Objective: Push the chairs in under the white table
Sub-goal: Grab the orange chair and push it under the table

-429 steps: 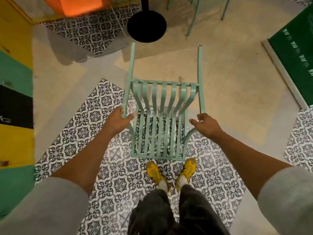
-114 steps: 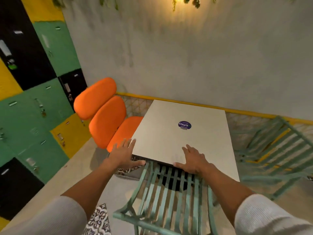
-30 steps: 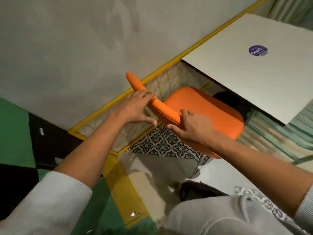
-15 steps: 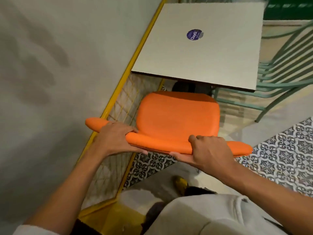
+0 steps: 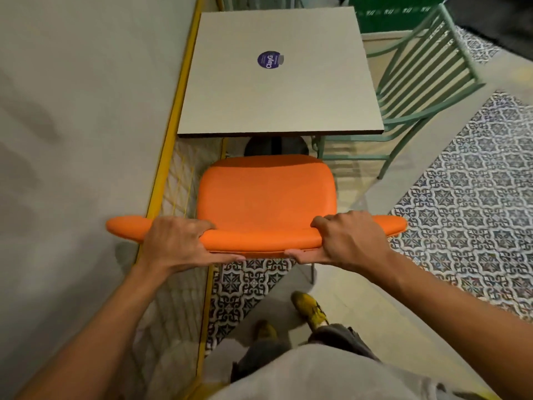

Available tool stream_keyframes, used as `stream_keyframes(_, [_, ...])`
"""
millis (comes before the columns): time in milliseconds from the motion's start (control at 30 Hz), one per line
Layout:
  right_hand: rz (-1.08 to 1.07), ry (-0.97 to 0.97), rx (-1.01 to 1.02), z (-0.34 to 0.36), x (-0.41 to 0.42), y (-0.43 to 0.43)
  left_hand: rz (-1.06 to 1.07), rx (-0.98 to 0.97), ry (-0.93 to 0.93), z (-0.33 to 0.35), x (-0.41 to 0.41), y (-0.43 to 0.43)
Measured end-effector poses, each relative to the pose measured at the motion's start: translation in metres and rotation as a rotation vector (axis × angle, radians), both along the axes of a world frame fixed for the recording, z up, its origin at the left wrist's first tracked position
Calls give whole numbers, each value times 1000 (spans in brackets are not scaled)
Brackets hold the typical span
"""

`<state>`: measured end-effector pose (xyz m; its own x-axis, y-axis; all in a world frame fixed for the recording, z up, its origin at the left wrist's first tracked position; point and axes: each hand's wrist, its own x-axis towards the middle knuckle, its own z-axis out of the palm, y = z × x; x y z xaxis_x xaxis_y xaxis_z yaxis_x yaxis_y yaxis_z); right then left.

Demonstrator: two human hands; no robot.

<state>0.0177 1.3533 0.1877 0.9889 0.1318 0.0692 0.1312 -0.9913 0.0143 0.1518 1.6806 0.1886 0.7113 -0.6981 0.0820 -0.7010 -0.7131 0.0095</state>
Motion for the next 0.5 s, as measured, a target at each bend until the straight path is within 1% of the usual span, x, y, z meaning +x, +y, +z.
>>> stream_keyframes(167, [-22, -30, -25, 0, 8, 28, -2, 38, -35, 1, 13, 24])
stream_keyframes(300, [-56, -53, -37, 5, 11, 25, -9, 23, -70, 4, 19, 16])
stream_keyframes(400, [-52, -50, -46, 9, 11, 24, -21, 74, -91, 6, 20, 13])
stream_keyframes(500, [-68, -118, -73, 5, 12, 24, -11, 87, -124, 5, 23, 15])
